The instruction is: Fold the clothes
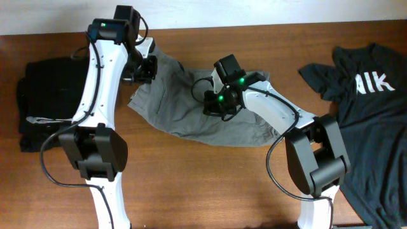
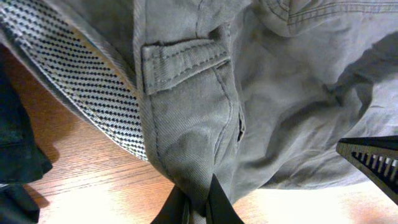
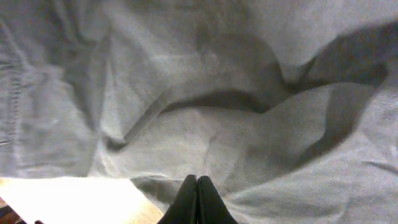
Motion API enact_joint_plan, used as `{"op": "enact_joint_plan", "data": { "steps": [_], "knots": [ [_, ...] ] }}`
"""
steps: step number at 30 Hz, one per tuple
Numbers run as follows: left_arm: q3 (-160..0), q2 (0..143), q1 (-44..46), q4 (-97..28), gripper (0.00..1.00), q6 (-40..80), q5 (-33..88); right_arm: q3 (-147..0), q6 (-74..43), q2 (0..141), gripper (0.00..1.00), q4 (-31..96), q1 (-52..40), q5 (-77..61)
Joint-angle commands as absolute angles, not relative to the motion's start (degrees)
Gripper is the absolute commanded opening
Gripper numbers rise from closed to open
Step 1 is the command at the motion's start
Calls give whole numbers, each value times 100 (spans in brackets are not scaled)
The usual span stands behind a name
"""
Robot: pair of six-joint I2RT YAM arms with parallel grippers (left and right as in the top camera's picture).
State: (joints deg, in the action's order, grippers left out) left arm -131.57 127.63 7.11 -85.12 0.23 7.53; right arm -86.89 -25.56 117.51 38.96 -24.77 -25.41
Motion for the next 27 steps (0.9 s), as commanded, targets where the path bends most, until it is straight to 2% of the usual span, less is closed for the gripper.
{"op": "enact_joint_plan", "data": {
  "steps": [1, 15, 19, 27],
  "knots": [
    [-13447, 12781, 672, -8586, 1, 80, 775, -8687, -2602, 11913, 4, 3894, -2670, -2368],
    [-14320, 12781, 672, -9133, 2, 80, 777, -8569, -2792, 12702, 4, 3774, -3428, -1979],
    [-14376, 12781, 676, -9139, 2, 80, 777, -8761, -2397, 12418, 4, 3817, -3385, -2473],
    [-14374, 12781, 676, -9159, 2, 82, 777, -9109, -2386, 11476, 4, 4082, -2941, -2327]
  ]
}}
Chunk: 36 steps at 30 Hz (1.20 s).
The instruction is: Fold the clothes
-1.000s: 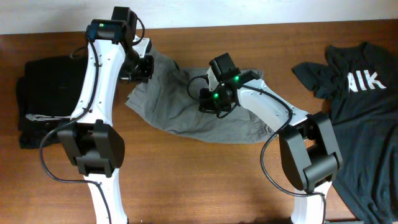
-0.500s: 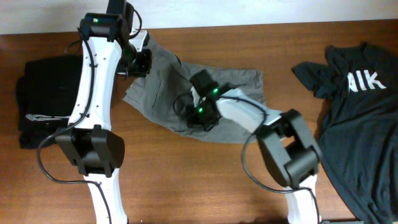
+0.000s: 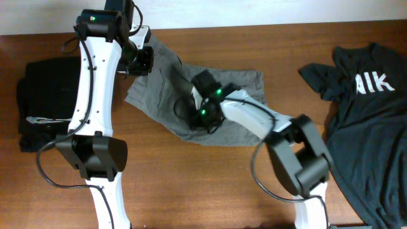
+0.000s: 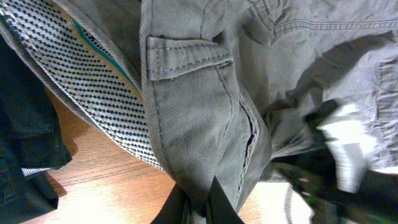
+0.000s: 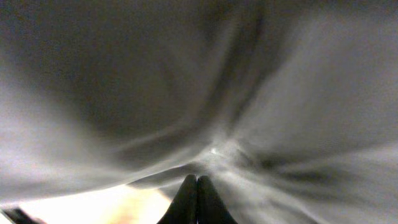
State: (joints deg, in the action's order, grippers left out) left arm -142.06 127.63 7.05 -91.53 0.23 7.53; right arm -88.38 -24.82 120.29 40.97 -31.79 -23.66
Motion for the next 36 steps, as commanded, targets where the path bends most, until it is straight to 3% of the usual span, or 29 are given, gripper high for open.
{"op": "enact_joint_plan", "data": {
  "steps": [1, 10, 20, 25, 36],
  "knots": [
    [-14374, 12781, 676, -9159, 2, 82, 777, -9109, -2386, 11452, 4, 4064, -2871, -2276],
    [-14374, 12781, 676, -9168, 6, 82, 779, -9102, -2386, 11944, 4, 3669, -2637, -2226],
    [-14374, 12781, 676, -9240, 1, 84, 781, -9096, -2327, 12779, 4, 3011, -2775, -2231],
    [-14374, 12781, 676, -9242, 1, 84, 779, -9349, -1920, 12634, 4, 3072, -2670, -2910],
    [-14374, 12781, 679, -9244, 1, 84, 781, -10420, -2001, 12479, 4, 3306, -2091, -2932]
  ]
}}
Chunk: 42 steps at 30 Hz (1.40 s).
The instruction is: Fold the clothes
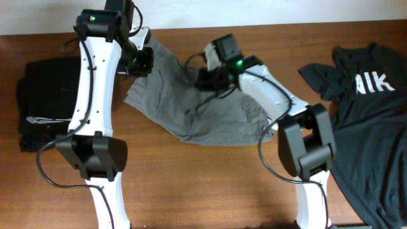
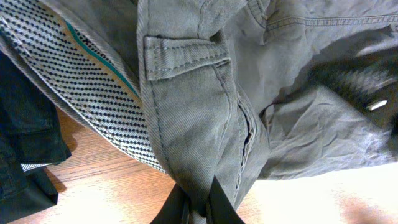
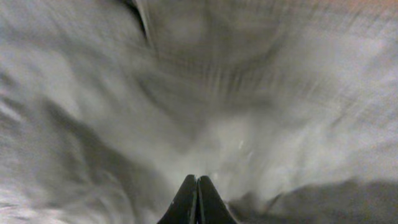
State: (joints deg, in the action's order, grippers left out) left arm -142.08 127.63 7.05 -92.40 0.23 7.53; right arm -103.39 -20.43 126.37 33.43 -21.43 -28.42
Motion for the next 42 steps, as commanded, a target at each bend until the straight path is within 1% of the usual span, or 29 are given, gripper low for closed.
{"op": "enact_joint_plan", "data": {
  "steps": [1, 11, 16, 24, 27, 31, 37, 42],
  "knots": [
    [-14374, 12781, 676, -9244, 1, 84, 779, -10420, -2005, 12540, 4, 3201, -2093, -2930],
    [-14374, 12781, 679, -9244, 1, 84, 779, -10416, -2040, 13423, 4, 2327, -2346, -2816],
    [-14374, 12781, 679, -9227, 1, 89, 781, -10416, -2038, 13699, 4, 2158, -2471, -2580],
    [-14374, 12781, 679, -9238, 1, 257, 777, -10512, -1984, 13509, 4, 2257, -2388, -2510],
    [-14374, 12781, 676, -9264, 1, 257, 775, -10680, -1723, 13144, 4, 2853, -2154, -2547],
    [-14374, 12781, 676, -9258, 1, 259, 777, -10875, -1337, 12573, 4, 4174, -1791, -2403],
    [-14470, 12774, 676, -9362, 1, 344, 775, -10877, -1166, 12053, 4, 6049, -1205, -875],
    [-14918, 12774, 762, -9638, 1, 449, 764, -10785, -808, 12092, 4, 6626, -746, -832]
  ]
}}
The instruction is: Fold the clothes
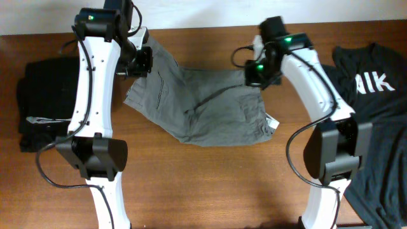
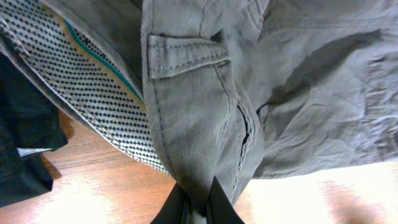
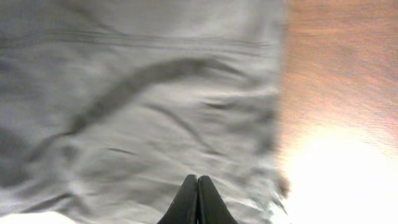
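Grey shorts (image 1: pixel 210 111) lie spread out in the middle of the wooden table (image 1: pixel 210 184). My left gripper (image 1: pixel 141 62) is shut on their waistband at the upper left. In the left wrist view a bunch of grey cloth (image 2: pixel 186 124) with a belt loop and dotted lining is pinched in that gripper (image 2: pixel 199 188). My right gripper (image 1: pixel 254 75) is shut at the shorts' upper right corner. In the right wrist view its fingers (image 3: pixel 198 180) are pressed together on the grey cloth (image 3: pixel 155 112). A taut crease runs from it toward the middle.
A black T-shirt (image 1: pixel 375 95) with white letters lies at the table's right end. A pile of dark folded clothes (image 1: pixel 44 102) lies at the left, and its edge (image 2: pixel 18 143) shows in the left wrist view. Bare wood lies in front of the shorts.
My right gripper was over the top middle of the shorts and is now at their upper right corner. The cloth lies flatter and wider to the right. The left gripper has stayed put.
At first my right gripper was shut on cloth in the middle of the crumpled shorts, with the left holding the waistband. Then the right was further left, then at the top middle, and now at the right corner. The shorts have spread out.
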Motion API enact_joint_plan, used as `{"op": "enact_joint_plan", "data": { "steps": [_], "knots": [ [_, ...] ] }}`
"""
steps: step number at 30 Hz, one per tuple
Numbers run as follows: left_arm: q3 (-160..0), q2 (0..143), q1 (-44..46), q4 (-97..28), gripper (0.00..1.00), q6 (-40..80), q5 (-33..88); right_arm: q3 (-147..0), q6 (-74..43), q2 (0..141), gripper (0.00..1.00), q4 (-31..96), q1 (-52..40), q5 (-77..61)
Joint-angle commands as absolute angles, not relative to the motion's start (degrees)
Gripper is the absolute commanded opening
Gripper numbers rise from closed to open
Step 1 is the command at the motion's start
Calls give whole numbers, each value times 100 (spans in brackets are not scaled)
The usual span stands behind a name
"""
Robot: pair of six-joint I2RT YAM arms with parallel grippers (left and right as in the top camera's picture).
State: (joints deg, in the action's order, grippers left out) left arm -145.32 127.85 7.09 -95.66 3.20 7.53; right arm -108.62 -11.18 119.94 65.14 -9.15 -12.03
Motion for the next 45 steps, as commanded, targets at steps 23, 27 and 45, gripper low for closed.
{"op": "enact_joint_plan", "data": {
  "steps": [23, 27, 45],
  "knots": [
    [-15117, 13111, 2311, -9301, 1, 1262, 325, -10499, -576, 12114, 4, 7054, -246, -832],
    [-15115, 13253, 2484, -9021, 1, 1463, 746, -10499, -578, 12114, 4, 7137, -49, -832],
    [-15106, 13893, 3295, -8136, 1, 2217, 821, -10499, -578, 12123, 4, 7255, 228, -832]
  ]
}}
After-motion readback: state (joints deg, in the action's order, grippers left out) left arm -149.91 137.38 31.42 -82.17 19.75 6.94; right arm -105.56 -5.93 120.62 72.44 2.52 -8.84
